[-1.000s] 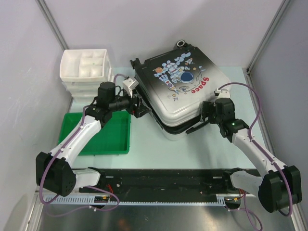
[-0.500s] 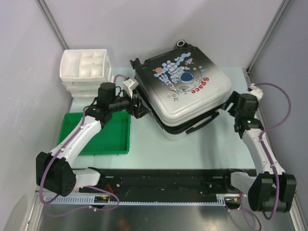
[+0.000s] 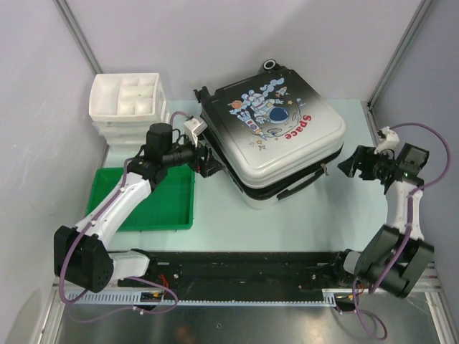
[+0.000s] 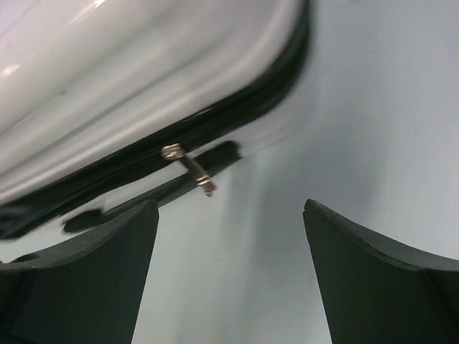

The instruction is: Open, take out, and arrange the luggage

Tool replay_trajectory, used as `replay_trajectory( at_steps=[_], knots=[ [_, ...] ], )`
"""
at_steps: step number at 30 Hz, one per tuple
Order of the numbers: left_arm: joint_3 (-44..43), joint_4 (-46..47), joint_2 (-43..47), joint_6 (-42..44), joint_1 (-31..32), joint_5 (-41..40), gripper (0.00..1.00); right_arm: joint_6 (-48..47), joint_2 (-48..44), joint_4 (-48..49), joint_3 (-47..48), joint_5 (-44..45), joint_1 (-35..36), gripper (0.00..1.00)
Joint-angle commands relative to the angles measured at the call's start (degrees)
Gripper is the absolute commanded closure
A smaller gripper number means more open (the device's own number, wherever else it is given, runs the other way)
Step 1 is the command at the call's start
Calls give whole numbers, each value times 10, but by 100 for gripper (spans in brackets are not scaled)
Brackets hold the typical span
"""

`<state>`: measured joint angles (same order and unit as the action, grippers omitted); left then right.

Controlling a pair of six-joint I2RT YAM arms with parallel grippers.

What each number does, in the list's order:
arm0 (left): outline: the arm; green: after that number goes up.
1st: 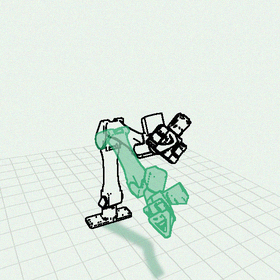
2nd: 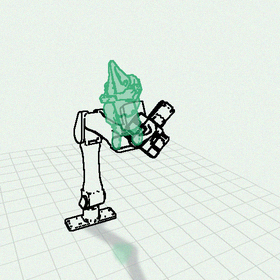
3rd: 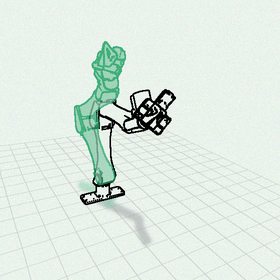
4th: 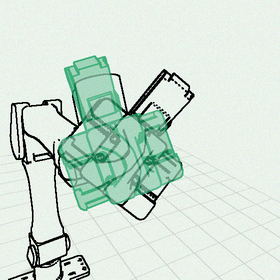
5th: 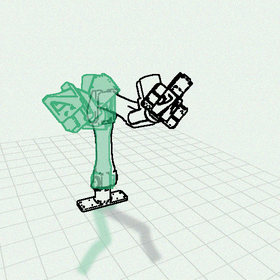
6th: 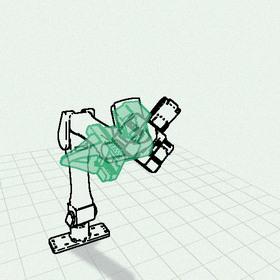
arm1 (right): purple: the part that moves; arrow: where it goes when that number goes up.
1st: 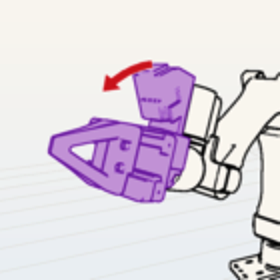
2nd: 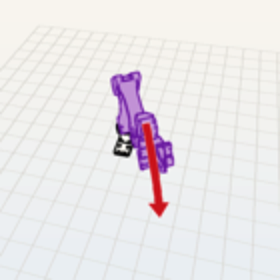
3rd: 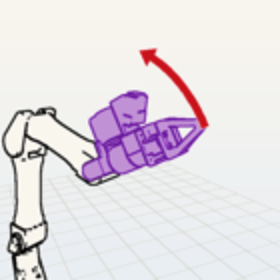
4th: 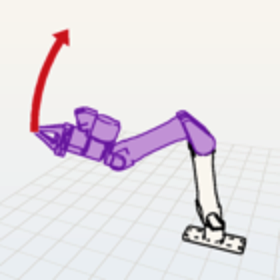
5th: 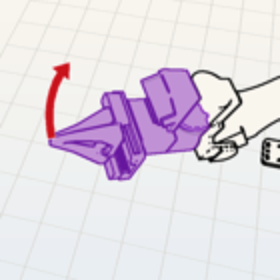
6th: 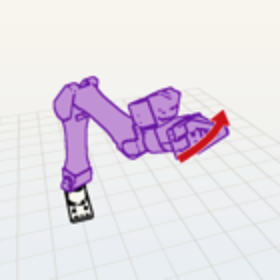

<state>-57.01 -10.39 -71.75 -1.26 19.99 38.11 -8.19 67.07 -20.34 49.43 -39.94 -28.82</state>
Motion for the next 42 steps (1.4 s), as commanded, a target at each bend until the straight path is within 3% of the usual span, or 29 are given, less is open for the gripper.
replay_trajectory(
  at_steps=[1,5,8,15,20,24,25,28,30,34,37,42],
  knots=[
    [-10,13,3,27,-2,42,10,-174,88,-84,44,-241,3,15],
    [-14,13,0,28,-2,53,10,-272,130,-83,46,-247,43,22],
    [-15,13,-1,29,-2,57,10,-293,152,-70,47,-244,74,23],
    [-18,13,-1,26,-2,60,10,-229,190,19,47,-204,113,29],
    [-19,13,12,27,0,74,11,-169,215,62,45,-188,102,40],
    [-17,12,31,34,1,81,10,-151,226,57,45,-197,79,62],
    [-16,13,39,35,1,84,10,-153,227,51,45,-196,76,73],
    [-28,1,48,47,4,92,10,-160,227,31,44,-201,56,92],
    [-48,-32,51,78,19,81,9,-167,219,23,45,-199,40,100],
    [-82,-76,45,145,65,43,9,-165,204,42,45,-183,22,100],
    [-108,-86,37,194,130,-17,8,-140,188,94,40,-122,23,100],
    [-184,-87,-47,261,304,-157,8,-93,182,195,33,-54,32,100]
  ],
)
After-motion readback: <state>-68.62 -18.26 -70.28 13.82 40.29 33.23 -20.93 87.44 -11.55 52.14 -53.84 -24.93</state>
